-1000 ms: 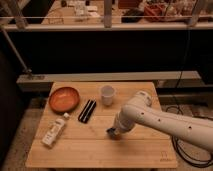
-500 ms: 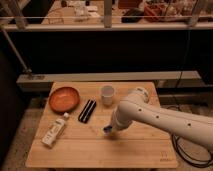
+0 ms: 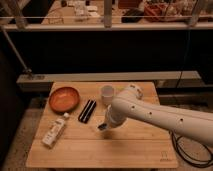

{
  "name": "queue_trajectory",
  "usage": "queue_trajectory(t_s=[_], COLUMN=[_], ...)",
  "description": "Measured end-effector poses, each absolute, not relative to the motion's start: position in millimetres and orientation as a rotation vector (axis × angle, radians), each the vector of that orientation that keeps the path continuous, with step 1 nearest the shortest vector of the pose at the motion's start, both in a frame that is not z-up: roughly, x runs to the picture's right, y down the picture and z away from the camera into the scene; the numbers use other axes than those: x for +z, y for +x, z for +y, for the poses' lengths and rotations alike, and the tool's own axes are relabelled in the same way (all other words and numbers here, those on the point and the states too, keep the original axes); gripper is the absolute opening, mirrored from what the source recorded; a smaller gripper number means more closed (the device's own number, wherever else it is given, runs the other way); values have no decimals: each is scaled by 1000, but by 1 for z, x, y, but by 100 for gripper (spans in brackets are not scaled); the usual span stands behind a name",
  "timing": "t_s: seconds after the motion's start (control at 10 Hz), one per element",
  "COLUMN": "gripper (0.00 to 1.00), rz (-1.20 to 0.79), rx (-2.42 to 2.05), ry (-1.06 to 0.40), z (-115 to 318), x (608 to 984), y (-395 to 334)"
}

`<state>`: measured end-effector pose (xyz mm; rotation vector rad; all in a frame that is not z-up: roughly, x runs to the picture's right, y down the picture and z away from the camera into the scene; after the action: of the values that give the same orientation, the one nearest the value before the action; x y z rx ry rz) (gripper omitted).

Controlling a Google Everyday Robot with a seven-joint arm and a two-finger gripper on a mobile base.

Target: Place the white sponge in the ceramic bowl

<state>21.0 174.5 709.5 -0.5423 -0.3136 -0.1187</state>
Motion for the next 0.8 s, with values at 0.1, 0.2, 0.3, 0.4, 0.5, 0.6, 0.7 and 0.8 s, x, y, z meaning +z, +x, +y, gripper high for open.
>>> queue_trajectory(t_s=[0.1, 0.2, 0.3, 0.4, 0.5, 0.6, 0.7, 0.8], gripper=[7, 7, 7, 7, 7, 7, 7, 7], rz=[-320, -325, -326, -331, -333, -340, -344, -350], rx=[-126, -133, -139, -149, -154, -163, -173, -177], ry=[-539, -535, -532, -532, -531, -528, -518, -510], z=[172, 168, 163, 158, 154, 149, 144, 136], x=[710, 711, 711, 710, 710, 710, 712, 714], y=[15, 9, 4, -5, -9, -16, -22, -33])
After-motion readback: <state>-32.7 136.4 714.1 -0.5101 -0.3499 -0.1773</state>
